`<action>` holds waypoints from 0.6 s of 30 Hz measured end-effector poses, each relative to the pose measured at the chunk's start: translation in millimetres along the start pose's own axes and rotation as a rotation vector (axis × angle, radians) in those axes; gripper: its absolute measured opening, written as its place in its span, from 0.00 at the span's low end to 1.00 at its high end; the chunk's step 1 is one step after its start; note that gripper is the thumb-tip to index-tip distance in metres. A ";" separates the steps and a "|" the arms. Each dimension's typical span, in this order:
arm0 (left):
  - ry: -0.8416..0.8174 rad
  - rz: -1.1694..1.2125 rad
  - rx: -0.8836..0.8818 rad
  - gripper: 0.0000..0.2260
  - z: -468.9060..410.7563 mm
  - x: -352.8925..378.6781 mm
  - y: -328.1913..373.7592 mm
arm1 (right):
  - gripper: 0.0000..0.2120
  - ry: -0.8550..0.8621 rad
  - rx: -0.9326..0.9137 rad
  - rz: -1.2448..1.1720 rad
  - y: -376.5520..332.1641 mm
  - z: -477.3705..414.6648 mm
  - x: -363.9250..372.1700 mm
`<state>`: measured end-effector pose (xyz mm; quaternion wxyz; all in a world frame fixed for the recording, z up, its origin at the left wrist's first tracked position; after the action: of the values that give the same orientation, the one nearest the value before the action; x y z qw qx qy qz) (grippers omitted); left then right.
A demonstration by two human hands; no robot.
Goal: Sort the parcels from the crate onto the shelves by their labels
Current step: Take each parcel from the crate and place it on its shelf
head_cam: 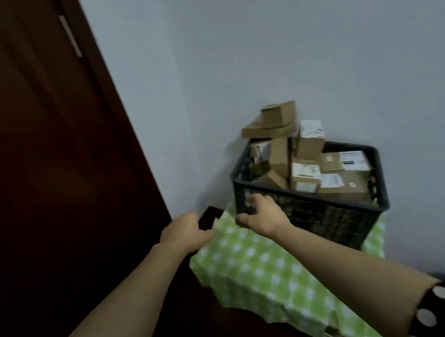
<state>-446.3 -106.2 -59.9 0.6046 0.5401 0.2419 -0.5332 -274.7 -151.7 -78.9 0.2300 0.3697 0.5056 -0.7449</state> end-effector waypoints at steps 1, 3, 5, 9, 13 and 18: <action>-0.026 -0.002 0.036 0.23 -10.6 8.0 22.2 | 0.29 0.014 0.030 -0.030 19.4 -6.2 -12.5; -0.083 0.003 0.088 0.23 -36.7 24.3 59.2 | 0.29 0.052 0.091 -0.094 55.5 -19.0 -34.7; -0.134 0.020 0.130 0.25 -63.5 37.5 90.3 | 0.28 0.077 0.158 -0.150 87.1 -33.3 -52.6; -0.166 0.090 0.223 0.24 -125.1 54.1 144.0 | 0.26 0.157 0.242 -0.185 133.6 -70.9 -86.4; -0.205 0.174 0.266 0.25 -190.2 62.4 196.1 | 0.23 0.250 0.311 -0.205 159.5 -117.2 -119.1; -0.192 0.327 0.280 0.17 -260.4 64.3 256.3 | 0.19 0.339 0.349 -0.345 180.0 -175.6 -154.1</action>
<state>-120.1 67.5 -92.5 0.6224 0.5973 0.0165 -0.5055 5.8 -63.3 -100.9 -0.0550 0.4314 0.4565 -0.7762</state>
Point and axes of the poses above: each hand's wrist, its own z-axis away from the middle knuckle, its own x-axis out of the palm, y = z × x, the point moved 4 cm from there along -z, towards the middle knuckle, and after that the axes turned 5 degrees about z, right-handed, at the moved point
